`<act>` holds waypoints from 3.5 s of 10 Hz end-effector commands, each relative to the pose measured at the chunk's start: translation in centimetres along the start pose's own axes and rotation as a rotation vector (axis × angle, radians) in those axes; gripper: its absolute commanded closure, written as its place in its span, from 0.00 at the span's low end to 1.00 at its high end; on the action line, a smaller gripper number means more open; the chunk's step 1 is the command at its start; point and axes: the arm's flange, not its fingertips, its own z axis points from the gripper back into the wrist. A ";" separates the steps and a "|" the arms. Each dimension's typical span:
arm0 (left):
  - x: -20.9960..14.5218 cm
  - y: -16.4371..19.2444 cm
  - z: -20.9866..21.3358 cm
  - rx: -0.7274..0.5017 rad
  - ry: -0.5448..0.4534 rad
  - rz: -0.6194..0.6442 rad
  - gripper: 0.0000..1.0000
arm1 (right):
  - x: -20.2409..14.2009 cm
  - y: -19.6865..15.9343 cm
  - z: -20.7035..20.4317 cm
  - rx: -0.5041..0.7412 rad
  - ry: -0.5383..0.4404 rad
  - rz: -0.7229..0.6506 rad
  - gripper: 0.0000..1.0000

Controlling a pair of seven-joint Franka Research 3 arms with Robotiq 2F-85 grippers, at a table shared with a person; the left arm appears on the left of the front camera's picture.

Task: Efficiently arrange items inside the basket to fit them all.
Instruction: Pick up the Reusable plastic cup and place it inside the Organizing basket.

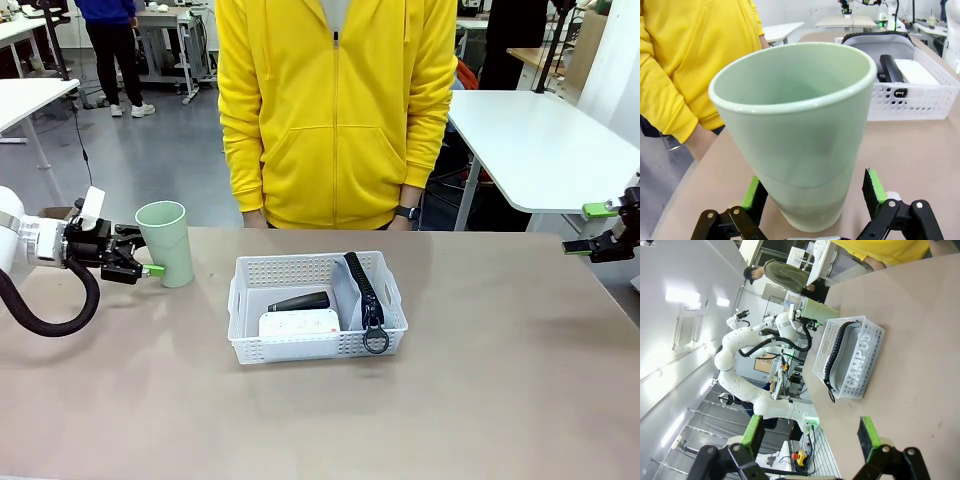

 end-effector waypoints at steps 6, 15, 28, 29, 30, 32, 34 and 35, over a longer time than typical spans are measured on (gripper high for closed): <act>2.3 1.1 -0.5 0.022 -0.188 0.142 0.00 | -0.1 0.6 0.1 0.000 0.009 -0.016 0.00; 4.7 -0.3 0.7 -0.044 -0.217 0.146 1.00 | -0.1 0.6 0.1 0.000 0.009 -0.016 0.00; 18.6 -14.1 9.9 -0.154 -0.001 -0.024 0.62 | -0.1 0.6 0.1 0.000 0.009 -0.016 0.00; 18.1 -14.7 9.9 -0.160 0.005 -0.023 0.08 | -0.1 0.6 0.1 0.000 0.009 -0.016 0.00; 18.9 -15.8 8.2 -0.105 0.135 0.089 0.08 | -0.1 0.6 0.1 0.000 0.009 -0.016 0.00; 25.6 -18.8 0.9 -0.205 0.306 0.040 0.08 | -0.1 0.6 0.1 0.000 0.009 -0.016 0.00; 28.5 -19.5 -8.0 -0.293 0.477 0.006 0.08 | -0.1 0.6 0.1 0.000 0.009 -0.016 0.00; 28.9 -19.3 -12.0 -0.282 0.568 0.010 0.08 | -0.1 0.6 0.1 0.000 0.009 -0.016 0.00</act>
